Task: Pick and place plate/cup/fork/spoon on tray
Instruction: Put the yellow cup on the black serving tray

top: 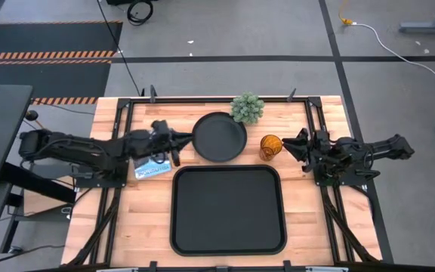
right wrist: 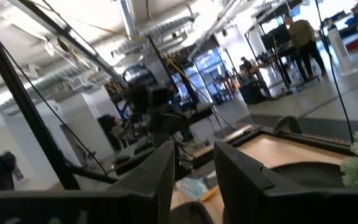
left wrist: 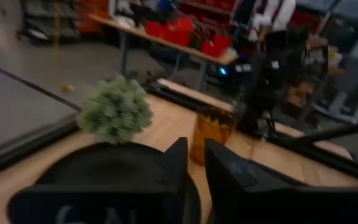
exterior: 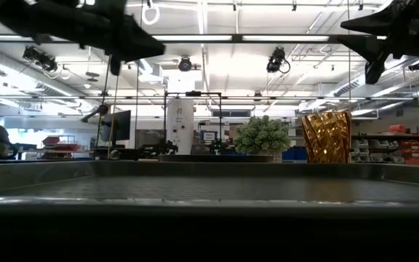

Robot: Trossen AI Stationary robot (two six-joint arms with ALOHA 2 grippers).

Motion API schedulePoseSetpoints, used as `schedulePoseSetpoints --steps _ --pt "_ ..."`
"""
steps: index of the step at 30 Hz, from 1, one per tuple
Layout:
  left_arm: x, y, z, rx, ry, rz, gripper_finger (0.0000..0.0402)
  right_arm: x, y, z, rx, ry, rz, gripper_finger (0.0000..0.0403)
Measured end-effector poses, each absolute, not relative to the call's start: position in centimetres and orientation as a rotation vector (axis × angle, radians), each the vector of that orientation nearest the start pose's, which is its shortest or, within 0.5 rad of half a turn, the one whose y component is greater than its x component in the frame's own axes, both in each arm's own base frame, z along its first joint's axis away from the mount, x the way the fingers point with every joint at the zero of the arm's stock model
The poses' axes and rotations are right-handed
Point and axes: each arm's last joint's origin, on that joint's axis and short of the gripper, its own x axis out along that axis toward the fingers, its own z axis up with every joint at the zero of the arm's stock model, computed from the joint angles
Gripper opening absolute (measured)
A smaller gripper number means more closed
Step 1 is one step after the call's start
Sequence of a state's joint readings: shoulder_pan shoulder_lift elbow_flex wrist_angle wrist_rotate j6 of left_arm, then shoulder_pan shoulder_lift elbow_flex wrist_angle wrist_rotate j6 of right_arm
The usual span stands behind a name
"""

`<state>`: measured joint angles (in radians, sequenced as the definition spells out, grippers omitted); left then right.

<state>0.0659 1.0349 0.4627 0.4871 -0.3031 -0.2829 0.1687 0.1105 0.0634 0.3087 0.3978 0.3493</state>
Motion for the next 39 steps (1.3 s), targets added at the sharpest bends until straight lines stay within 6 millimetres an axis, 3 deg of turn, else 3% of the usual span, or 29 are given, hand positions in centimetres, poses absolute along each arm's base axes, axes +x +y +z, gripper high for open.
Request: schedulePoseSetpoints --steps 8,17,21,25,29,34,39 --pt "26.9 3.1 25.1 -0.276 0.126 0.214 0.0126 9.6 0.5 22.8 0.430 -0.135 -0.210 0.0121" --pt "33.4 3.7 25.8 -0.266 0.287 0.157 0.0135 8.4 0.3 25.0 0.447 0.082 -0.261 0.0121" --pt "36.1 3.9 25.7 -0.262 0.324 0.129 0.0146 7.8 0.2 25.0 0.469 0.202 -0.301 0.0121" --pt "38.2 4.2 25.8 -0.244 0.339 0.089 0.0182 7.8 0.1 23.9 0.491 0.311 -0.365 0.0121" --pt "39.4 4.7 25.4 -0.227 0.431 0.053 0.0216 8.4 0.1 23.4 0.522 0.357 -0.425 0.0121" --pt "40.1 4.8 25.6 -0.180 0.496 0.039 0.0228 10.0 0.2 22.8 0.577 0.430 -0.511 0.0121" --pt "39.9 4.8 25.9 -0.130 0.492 0.023 0.0222 10.8 0.2 24.9 0.536 0.550 -0.559 0.0121"
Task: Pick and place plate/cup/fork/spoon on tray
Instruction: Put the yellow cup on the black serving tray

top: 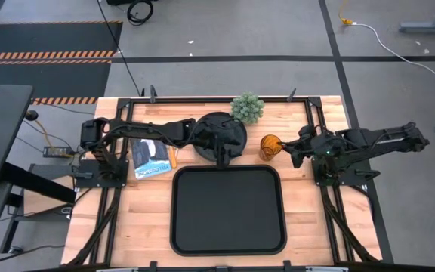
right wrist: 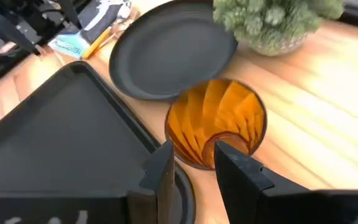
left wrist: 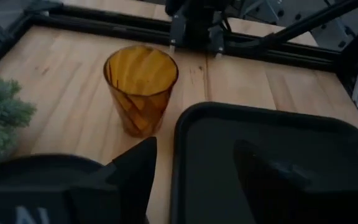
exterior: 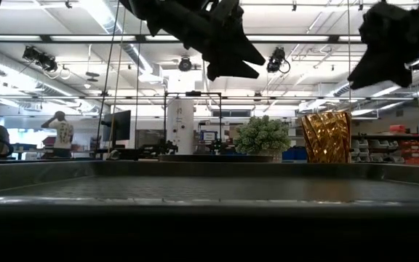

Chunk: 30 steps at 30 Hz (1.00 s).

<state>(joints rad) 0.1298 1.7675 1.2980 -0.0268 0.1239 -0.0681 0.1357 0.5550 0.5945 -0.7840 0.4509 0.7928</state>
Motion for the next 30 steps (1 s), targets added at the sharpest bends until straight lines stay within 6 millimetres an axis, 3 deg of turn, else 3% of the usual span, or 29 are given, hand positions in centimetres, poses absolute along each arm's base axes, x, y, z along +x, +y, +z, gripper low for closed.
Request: schedulePoseSetpoints --steps 6,11,16,22,30 --pt "40.0 5.3 25.8 -0.124 0.492 0.012 0.0212 11.8 0.0 27.1 0.459 0.829 -0.642 0.0121" --pt "40.3 5.4 24.8 -0.107 0.515 0.008 0.0217 13.0 -0.4 26.3 0.458 1.123 -0.648 0.0121" --pt "40.7 5.6 23.6 -0.059 0.548 -0.004 0.0246 15.0 -1.1 24.8 0.394 1.259 -0.627 0.0126" --pt "39.8 7.1 23.3 -0.028 0.625 0.026 0.0255 16.7 -2.2 23.7 0.399 1.241 -0.614 0.0143" --pt "39.0 9.0 23.5 -0.023 0.650 0.029 0.0233 17.0 -3.1 21.8 0.369 1.237 -0.608 0.0144"
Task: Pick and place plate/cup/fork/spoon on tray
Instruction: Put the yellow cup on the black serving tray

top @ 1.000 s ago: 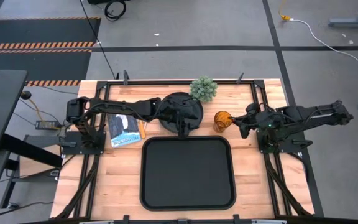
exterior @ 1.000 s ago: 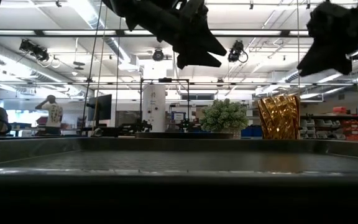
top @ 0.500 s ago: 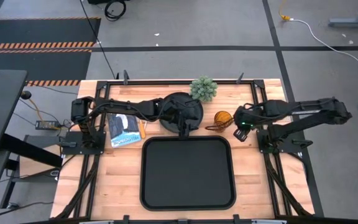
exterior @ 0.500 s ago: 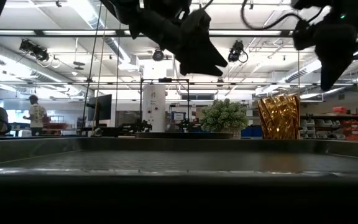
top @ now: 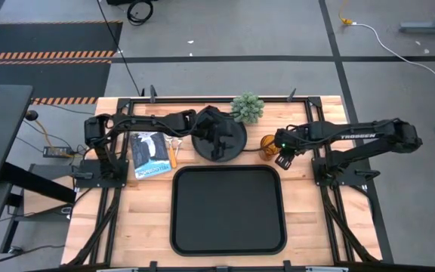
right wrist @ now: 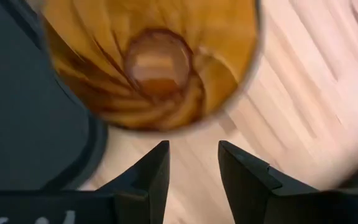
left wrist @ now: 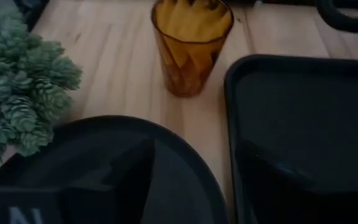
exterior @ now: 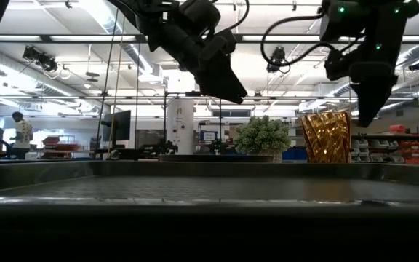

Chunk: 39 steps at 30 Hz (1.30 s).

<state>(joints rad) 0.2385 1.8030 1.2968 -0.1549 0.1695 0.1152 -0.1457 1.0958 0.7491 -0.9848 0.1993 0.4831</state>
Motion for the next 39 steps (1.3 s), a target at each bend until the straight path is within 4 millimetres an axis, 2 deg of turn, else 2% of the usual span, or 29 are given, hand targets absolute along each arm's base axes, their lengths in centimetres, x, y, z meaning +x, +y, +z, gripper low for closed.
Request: schedulePoseSetpoints --steps 5,11,20,26,30,34,39 --pt "38.4 9.0 23.1 0.002 0.689 0.005 0.0227 17.8 -3.5 20.5 0.306 1.226 -0.544 0.0144" --pt "38.2 9.0 23.1 0.047 0.709 -0.013 0.0222 19.6 -3.8 19.9 0.254 1.163 -0.474 0.0144" --pt "38.2 9.0 23.1 0.069 0.709 -0.022 0.0222 22.0 -4.2 18.1 0.168 1.157 -0.392 0.0143" --pt "38.2 8.9 23.1 0.076 0.711 -0.046 0.0222 23.1 -4.2 18.1 0.128 1.072 -0.350 0.0143" --pt "38.2 8.9 23.0 0.081 0.717 -0.051 0.0222 22.7 -4.1 19.0 0.132 1.061 -0.344 0.0142" --pt "38.4 8.9 23.2 0.095 0.688 -0.032 0.0222 21.4 -3.8 20.3 0.175 1.046 -0.369 0.0138" --pt "39.1 8.2 23.0 0.123 0.664 -0.018 0.0219 19.4 -3.0 22.3 0.263 0.985 -0.380 0.0137"
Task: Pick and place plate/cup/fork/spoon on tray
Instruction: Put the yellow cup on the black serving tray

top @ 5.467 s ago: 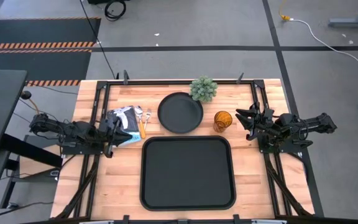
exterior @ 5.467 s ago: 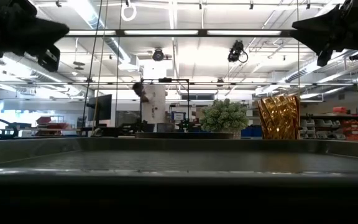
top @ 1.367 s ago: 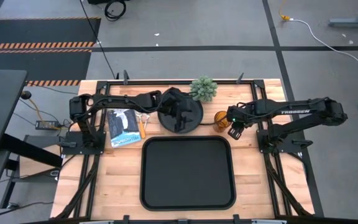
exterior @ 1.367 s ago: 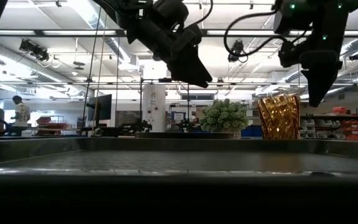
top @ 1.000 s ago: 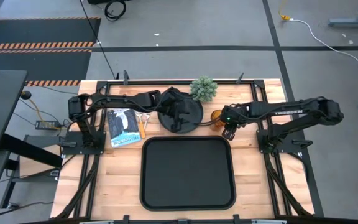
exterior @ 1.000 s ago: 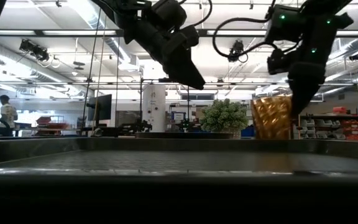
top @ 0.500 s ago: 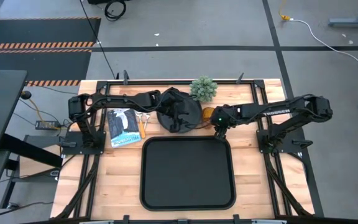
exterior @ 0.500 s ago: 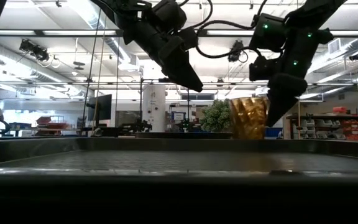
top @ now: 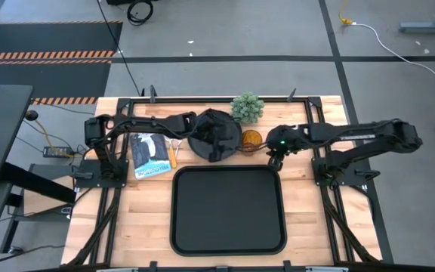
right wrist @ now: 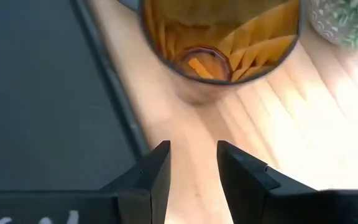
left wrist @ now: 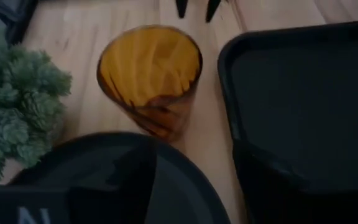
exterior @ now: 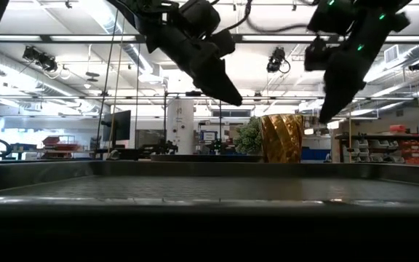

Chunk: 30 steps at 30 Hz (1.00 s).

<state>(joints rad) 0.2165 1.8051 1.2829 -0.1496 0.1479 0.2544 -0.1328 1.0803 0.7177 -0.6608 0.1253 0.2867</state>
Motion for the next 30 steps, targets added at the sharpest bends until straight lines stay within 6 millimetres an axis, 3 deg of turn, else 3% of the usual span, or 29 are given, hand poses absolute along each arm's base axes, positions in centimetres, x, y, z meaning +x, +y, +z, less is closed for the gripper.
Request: schedulePoseSetpoints --steps 8,18,30 --pt "40.9 7.7 24.6 0.180 0.678 -0.004 0.0190 16.3 -1.9 26.4 0.367 0.710 -0.347 0.0137" --pt "45.4 7.7 25.1 0.282 0.876 -0.107 0.0172 13.3 -1.6 28.7 0.437 0.523 -0.326 0.0137" --pt "46.6 8.0 26.1 0.335 0.835 -0.103 0.0172 10.4 -1.1 31.1 0.438 0.255 -0.234 0.0137"
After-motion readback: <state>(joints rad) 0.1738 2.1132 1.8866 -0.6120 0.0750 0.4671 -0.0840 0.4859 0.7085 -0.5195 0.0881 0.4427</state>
